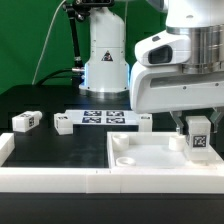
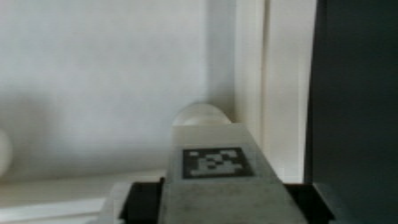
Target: Assemble one leg
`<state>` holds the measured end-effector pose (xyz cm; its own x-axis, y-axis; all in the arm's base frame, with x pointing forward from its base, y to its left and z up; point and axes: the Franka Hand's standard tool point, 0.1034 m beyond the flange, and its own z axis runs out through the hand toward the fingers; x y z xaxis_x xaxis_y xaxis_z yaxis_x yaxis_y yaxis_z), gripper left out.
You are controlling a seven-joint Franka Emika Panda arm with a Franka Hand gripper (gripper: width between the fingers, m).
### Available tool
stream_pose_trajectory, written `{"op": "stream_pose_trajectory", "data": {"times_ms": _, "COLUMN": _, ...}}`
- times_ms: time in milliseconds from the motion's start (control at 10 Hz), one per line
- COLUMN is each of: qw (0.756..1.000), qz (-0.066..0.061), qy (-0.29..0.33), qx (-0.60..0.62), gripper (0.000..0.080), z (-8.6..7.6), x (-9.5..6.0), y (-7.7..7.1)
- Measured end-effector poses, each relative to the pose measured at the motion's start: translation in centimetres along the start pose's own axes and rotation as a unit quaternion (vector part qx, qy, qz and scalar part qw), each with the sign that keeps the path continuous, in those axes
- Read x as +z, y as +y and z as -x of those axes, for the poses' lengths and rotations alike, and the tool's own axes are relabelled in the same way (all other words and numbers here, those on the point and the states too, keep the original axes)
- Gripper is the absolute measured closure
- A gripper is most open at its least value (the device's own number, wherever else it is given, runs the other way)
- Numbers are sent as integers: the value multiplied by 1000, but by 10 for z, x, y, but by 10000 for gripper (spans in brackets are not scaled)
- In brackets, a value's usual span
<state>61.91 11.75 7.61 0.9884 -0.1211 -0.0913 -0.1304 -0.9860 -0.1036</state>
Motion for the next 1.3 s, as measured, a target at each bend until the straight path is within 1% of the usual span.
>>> {"op": "stream_pose_trajectory", "data": {"times_ms": 200, "qw": 992, "qz": -2, "qy": 13, "qx": 128, "gripper": 506, "z": 0, "x": 1, "y": -2}}
{"op": "stream_pose_trajectory", "data": {"times_ms": 300, "qw": 982, "qz": -5, "qy": 18, "qx": 189, "gripper": 506, "z": 0, "x": 1, "y": -3}}
{"op": "stream_pose_trajectory", "data": {"times_ms": 400, "qw": 961, "qz": -8, "qy": 24, "qx": 274, "gripper": 506, "z": -1, "x": 1, "y": -4}}
{"op": "stream_pose_trajectory", "data": {"times_ms": 600, "qw": 928, "qz": -11, "qy": 27, "qx": 372, "gripper": 506, "z": -1, "x": 2, "y": -7}}
{"op": "stream_pose_trajectory", "data": {"times_ms": 700, "qw": 918, "qz": -12, "qy": 30, "qx": 396, "gripper": 506, "z": -2, "x": 2, "y": -7}}
{"op": "stream_pose_trajectory", "data": {"times_ms": 900, "qw": 882, "qz": -18, "qy": 26, "qx": 470, "gripper": 506, "z": -1, "x": 2, "y": -10}}
{"op": "stream_pose_trajectory", "data": {"times_ms": 1000, "qw": 859, "qz": -22, "qy": 23, "qx": 511, "gripper": 506, "z": -1, "x": 3, "y": -12}}
{"op": "stream_pose_trajectory", "data": {"times_ms": 1100, "qw": 847, "qz": -24, "qy": 21, "qx": 530, "gripper": 506, "z": -1, "x": 3, "y": -13}}
{"op": "stream_pose_trajectory", "data": {"times_ms": 1200, "qw": 848, "qz": -24, "qy": 21, "qx": 529, "gripper": 506, "z": 0, "x": 3, "y": -13}}
{"op": "stream_pose_trajectory", "data": {"times_ms": 1300, "qw": 854, "qz": -23, "qy": 21, "qx": 519, "gripper": 506, "z": 0, "x": 3, "y": -12}}
